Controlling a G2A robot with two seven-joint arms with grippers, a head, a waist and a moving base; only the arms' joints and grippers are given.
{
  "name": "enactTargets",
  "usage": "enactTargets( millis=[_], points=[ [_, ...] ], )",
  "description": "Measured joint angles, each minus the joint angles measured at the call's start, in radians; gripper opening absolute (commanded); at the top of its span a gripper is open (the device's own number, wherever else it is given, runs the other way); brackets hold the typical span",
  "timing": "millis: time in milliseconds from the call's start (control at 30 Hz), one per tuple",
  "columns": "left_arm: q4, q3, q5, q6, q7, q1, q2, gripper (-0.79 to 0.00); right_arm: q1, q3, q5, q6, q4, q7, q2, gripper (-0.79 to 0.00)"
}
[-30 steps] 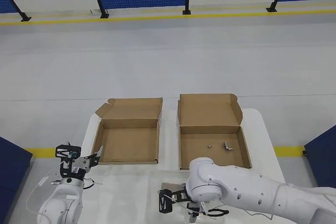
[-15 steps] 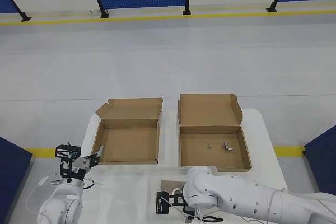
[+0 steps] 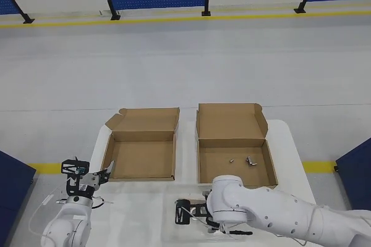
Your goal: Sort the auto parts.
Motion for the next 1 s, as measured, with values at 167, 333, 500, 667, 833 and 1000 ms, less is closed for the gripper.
enactTargets(
  millis=[167, 333, 500, 667, 833, 1000],
  points=[
    [0.000, 0.000, 0.000, 0.000, 0.000, 0.000, 0.000, 0.000, -0.004, -0.029, -0.025, 0.001, 0.026, 0.000, -0.009, 0.000],
    [0.000, 0.000, 0.000, 0.000, 0.000, 0.000, 0.000, 0.000, -0.019, -0.047, -0.019, -0.009, 0.053, -0.012, -0.029, 0.000],
    [0.000, 0.000, 0.000, 0.000, 0.000, 0.000, 0.000, 0.000, -0.019, -0.047, -0.021, -0.009, 0.053, -0.011, -0.030, 0.000],
    [0.000, 0.000, 0.000, 0.000, 0.000, 0.000, 0.000, 0.000, -0.035, -0.050, -0.041, -0.029, 0.064, -0.046, -0.030, 0.000],
    [0.000, 0.000, 0.000, 0.000, 0.000, 0.000, 0.000, 0.000, -0.056, -0.042, -0.061, -0.044, 0.087, -0.074, -0.030, -0.403],
    [0.000, 0.000, 0.000, 0.000, 0.000, 0.000, 0.000, 0.000, -0.068, -0.034, -0.057, -0.059, 0.097, -0.069, -0.030, -0.422]
  ],
)
